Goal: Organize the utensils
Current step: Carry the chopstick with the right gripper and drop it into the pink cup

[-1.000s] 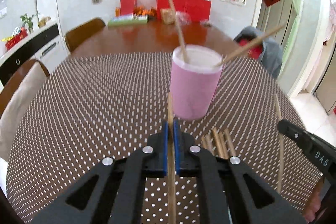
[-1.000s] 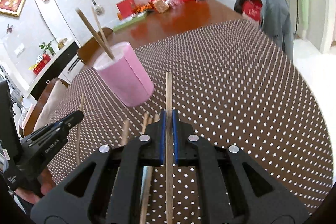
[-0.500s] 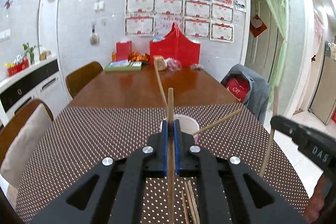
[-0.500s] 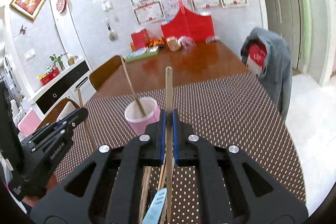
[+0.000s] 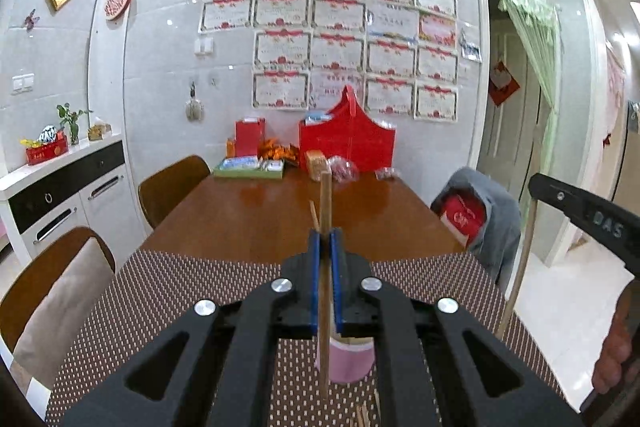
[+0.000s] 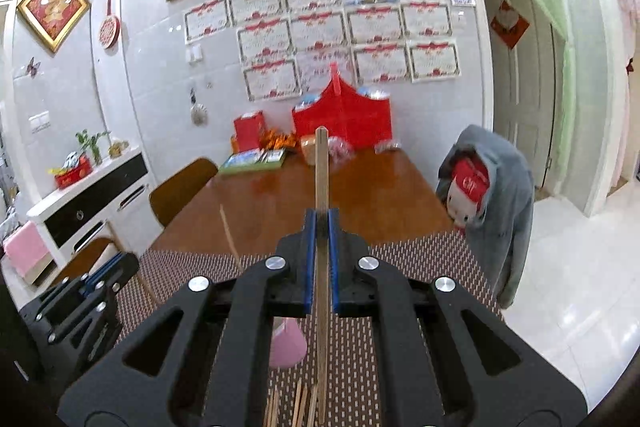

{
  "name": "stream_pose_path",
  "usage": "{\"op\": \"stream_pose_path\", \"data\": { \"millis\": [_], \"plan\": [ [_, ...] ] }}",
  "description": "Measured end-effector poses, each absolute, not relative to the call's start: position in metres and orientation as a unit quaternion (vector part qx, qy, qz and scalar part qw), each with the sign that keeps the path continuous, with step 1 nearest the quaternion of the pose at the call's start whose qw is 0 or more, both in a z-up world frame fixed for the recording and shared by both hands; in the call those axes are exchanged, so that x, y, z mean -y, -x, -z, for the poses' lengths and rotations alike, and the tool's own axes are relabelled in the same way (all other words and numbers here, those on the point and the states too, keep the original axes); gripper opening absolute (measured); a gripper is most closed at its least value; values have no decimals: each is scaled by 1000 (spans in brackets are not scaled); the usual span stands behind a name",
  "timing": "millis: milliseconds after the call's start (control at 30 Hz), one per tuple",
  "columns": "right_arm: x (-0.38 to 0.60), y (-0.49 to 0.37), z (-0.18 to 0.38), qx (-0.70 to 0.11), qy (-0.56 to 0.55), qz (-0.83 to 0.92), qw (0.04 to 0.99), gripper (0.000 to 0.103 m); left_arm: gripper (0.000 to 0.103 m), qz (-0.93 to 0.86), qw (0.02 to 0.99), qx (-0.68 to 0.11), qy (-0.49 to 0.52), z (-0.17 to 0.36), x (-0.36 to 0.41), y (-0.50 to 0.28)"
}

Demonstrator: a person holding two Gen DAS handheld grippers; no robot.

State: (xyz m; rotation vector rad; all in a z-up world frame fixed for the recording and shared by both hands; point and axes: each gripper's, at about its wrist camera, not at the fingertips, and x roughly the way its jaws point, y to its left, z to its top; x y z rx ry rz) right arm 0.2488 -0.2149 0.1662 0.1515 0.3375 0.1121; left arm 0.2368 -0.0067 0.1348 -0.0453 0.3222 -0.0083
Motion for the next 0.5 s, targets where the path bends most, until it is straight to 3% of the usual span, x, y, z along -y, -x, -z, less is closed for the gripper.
{"op": "stream_pose_path", "data": {
  "millis": [500],
  "plan": [
    [192, -324, -196, -122, -94, -87, 984, 7, 6, -10, 991, -128, 40, -183, 9, -277]
  ]
}}
